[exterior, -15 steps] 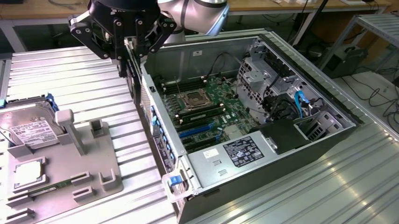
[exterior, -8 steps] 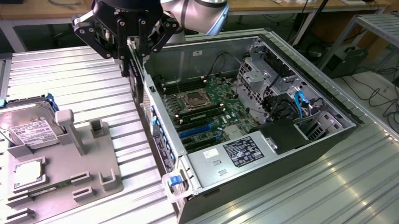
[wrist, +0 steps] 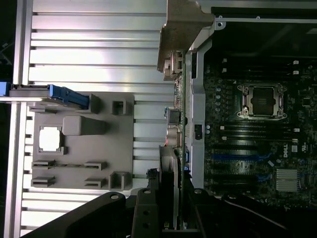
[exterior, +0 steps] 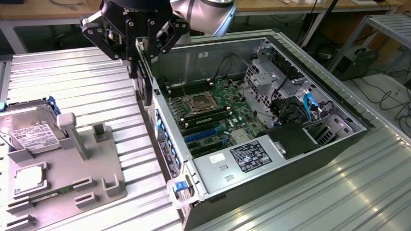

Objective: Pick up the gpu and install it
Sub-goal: 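Pick up the gpu and move the gpu toward the slot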

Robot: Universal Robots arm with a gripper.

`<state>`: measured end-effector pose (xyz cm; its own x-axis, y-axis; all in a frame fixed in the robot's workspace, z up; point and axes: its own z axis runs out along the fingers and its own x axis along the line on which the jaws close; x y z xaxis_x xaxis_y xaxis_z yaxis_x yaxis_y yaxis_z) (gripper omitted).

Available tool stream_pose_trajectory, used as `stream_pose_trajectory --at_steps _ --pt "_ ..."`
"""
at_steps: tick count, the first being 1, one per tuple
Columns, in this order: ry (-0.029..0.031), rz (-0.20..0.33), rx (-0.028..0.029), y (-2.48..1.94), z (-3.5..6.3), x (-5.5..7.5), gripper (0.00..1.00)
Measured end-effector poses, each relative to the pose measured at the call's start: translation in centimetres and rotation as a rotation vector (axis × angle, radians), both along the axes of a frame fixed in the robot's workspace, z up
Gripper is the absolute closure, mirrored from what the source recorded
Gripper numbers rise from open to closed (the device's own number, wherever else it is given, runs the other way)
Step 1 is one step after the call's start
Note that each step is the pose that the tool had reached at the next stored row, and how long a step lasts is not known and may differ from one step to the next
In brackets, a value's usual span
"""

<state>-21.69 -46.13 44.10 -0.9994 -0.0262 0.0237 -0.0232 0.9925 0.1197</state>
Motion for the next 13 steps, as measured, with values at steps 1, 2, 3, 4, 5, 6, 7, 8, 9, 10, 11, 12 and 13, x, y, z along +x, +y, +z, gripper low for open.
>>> stream_pose_trajectory --at_steps 1,2,3,4,5,6,7,8,9,10,11,12,13 --pt "0.0 0.0 0.0 0.0 0.0 0.06 0.73" --pt "0.0 0.0 0.0 0.0 0.0 0.13 0.73" --pt "0.0 0.0 -0.0001 0.0 0.0 0.19 0.73" --pt "0.0 0.0 0.0 0.0 0.0 0.29 0.73" --pt "0.0 0.0 0.0 0.0 -0.01 0.33 0.73" --pt "0.0 0.0 0.0 0.0 -0.01 0.39 0.73" --pt "0.0 0.0 0.0 0.0 -0.01 0.44 0.73" --pt "0.0 0.0 0.0 0.0 -0.01 0.5 0.73" --pt "0.0 0.0 0.0 0.0 -0.01 0.56 0.73" --pt "0.0 0.0 0.0 0.0 -0.01 0.61 0.73" --pt "0.0 0.0 0.0 0.0 -0.01 0.66 0.73" --pt "0.0 0.0 0.0 0.0 -0.01 0.71 0.73" --pt "0.0 0.0 0.0 0.0 -0.01 0.78 0.73"
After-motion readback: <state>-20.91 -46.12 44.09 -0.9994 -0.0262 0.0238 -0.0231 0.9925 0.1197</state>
